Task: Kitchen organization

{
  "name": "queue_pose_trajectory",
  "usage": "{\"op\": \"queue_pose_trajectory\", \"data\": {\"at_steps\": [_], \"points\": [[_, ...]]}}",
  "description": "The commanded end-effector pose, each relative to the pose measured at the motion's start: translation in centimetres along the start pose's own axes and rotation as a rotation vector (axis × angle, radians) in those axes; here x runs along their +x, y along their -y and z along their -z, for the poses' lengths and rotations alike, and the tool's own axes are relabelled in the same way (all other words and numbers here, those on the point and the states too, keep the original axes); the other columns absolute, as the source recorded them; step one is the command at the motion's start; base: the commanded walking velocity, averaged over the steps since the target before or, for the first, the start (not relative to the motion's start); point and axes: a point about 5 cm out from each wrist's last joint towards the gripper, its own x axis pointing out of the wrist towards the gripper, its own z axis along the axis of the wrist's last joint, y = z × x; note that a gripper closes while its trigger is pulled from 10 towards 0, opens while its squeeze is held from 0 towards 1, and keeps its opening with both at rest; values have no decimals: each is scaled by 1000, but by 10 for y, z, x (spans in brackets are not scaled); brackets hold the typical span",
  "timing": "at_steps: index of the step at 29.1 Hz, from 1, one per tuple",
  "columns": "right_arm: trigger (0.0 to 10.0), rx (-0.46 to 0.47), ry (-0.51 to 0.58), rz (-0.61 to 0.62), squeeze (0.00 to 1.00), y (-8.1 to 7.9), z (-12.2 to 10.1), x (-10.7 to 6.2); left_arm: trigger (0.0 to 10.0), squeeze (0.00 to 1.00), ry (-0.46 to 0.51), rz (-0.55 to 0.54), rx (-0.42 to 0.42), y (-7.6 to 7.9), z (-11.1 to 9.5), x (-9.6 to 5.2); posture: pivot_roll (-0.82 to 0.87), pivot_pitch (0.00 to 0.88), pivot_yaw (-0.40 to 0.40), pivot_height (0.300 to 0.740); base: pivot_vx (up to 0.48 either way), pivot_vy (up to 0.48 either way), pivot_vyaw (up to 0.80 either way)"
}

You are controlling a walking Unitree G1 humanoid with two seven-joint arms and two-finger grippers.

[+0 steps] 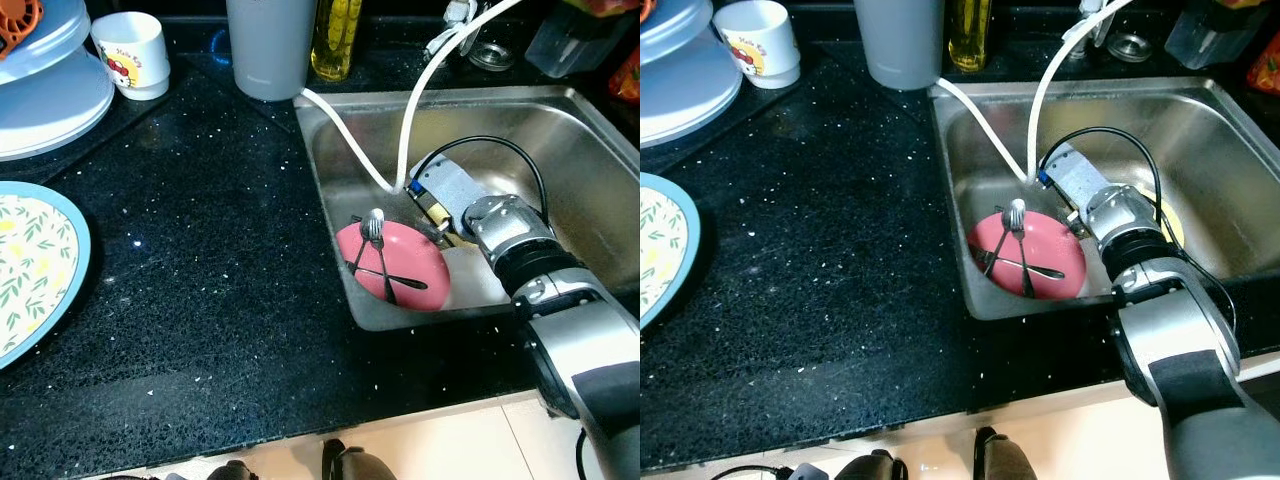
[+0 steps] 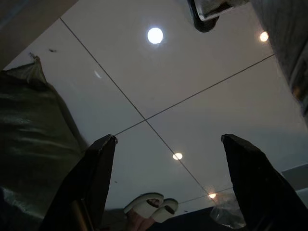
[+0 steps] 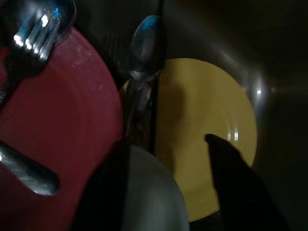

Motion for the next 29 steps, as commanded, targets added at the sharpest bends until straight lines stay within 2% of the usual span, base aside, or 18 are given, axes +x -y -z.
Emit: {"op": "queue_pose_trajectory", "data": {"at_steps": [1, 2, 3, 4, 5, 6, 8, 9, 10, 11, 12, 14, 16, 18, 22, 25, 26, 29], "points": [[10000, 104, 13, -17, 1000, 10, 9, -2, 10000, 0, -56, 16, 1, 0, 21, 0, 75, 194, -83, 740, 0, 0, 0], [10000, 232, 123, -66, 1000, 19, 3, -8, 10000, 0, -59, 17, -8, -2, 21, -1, 77, 187, -81, 740, 0, 0, 0], [10000, 265, 169, -87, 969, 22, -1, -10, 10000, 0, -60, 18, -11, -2, 20, -1, 77, 184, -80, 740, 0, 0, 0], [10000, 289, 253, -113, 816, 25, -8, -14, 10000, 0, -60, 19, -14, -2, 19, -1, 74, 174, -76, 740, 0, 0, 0], [10000, 289, 253, -113, 816, 25, -8, -14, 10000, 0, -60, 19, -14, -2, 19, -1, 74, 174, -76, 740, 0, 0, 0], [10000, 365, 365, -163, 0, 29, -17, -21, 10000, 0, -60, 21, -16, -2, 18, -1, 74, 167, -74, 740, 0, 0, 0], [10000, 480, 685, -326, 0, 39, -33, -48, 10000, 0, -61, 32, -17, -1, 15, -1, 76, 158, -68, 740, 0, 0, 0], [10000, 480, 685, -326, 0, 39, -33, -48, 10000, 0, -61, 32, -17, -1, 15, -1, 76, 158, -68, 740, 0, 0, 0], [10000, 507, 934, -436, 0, 44, -32, -73, 10000, 0, -58, 40, -13, 0, 10, 0, 75, 141, -68, 740, 0, 0, 0], [10000, 507, 934, -436, 0, 44, -32, -73, 10000, 0, -58, 40, -13, 0, 10, 0, 75, 141, -68, 740, 0, 0, 0], [10000, 524, 1052, -484, 0, 44, -29, -85, 10000, 0, -53, 43, -9, 1, 7, 0, 78, 134, -70, 740, 0, 0, 0], [10000, 524, 1052, -484, 0, 44, -29, -85, 10000, 0, -53, 43, -9, 1, 7, 0, 78, 134, -70, 740, 0, 0, 0], [10000, 592, 1265, -543, 0, 44, -27, -107, 10000, 0, -42, 46, -5, 2, -1, 0, 78, 120, -68, 740, 0, 0, 0], [10000, 604, 1439, -594, 0, 32, -25, -125, 10000, 0, -28, 48, 0, 2, -11, 0, 80, 109, -65, 740, 0, 0, 0], [10000, 596, 1522, -627, 0, 19, -24, -135, 10000, 0, -19, 51, 5, 3, -19, -1, 81, 102, -63, 740, 0, 0, 0], [10000, 564, 1548, -851, 0, -12, -34, -143, 10000, 0, -7, 56, 16, 4, -32, -2, 83, 84, -62, 740, 0, 0, 0], [10000, 564, 1548, -851, 0, -12, -34, -143, 10000, 0, -7, 56, 16, 4, -32, -2, 83, 84, -62, 740, 0, 0, 0], [10000, 570, 1557, -959, 0, -29, -41, -147, 10000, 0, -3, 51, 21, 3, -33, -2, 88, 79, -63, 740, 0, 0, 500]]}}
